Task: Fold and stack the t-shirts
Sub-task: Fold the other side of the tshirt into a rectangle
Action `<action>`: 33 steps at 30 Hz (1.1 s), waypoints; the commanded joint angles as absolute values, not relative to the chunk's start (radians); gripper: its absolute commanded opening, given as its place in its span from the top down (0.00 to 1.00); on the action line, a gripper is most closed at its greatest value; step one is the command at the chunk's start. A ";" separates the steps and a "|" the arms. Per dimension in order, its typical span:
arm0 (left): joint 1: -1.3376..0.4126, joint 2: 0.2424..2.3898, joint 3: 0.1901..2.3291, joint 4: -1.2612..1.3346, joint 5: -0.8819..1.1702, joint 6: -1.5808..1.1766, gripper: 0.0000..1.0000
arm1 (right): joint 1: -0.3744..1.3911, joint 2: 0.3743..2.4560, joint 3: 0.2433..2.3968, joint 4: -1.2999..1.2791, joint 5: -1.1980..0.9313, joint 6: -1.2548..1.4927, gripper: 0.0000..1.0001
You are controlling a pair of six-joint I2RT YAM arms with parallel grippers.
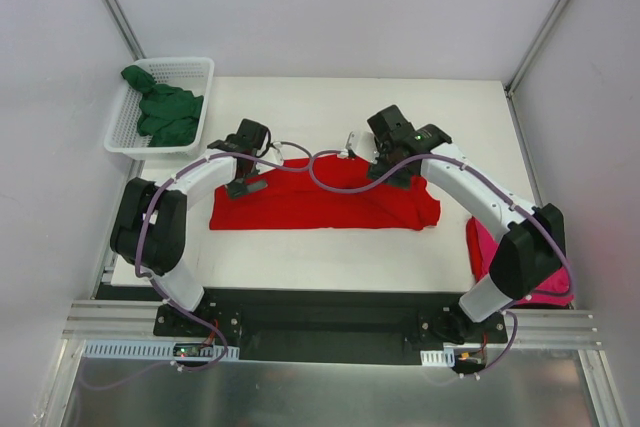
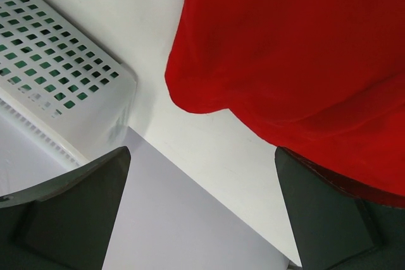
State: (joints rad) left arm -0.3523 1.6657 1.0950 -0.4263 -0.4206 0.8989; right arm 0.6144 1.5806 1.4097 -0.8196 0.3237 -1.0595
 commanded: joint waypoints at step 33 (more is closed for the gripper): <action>-0.370 1.557 1.098 -0.528 -0.403 0.903 0.01 | 0.515 1.899 1.492 -0.747 0.207 -0.925 0.29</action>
State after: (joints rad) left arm -0.3611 1.6264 1.0916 -0.5030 -0.3939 0.8810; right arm 0.5205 1.8862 1.4269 -0.7628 0.2317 -0.9421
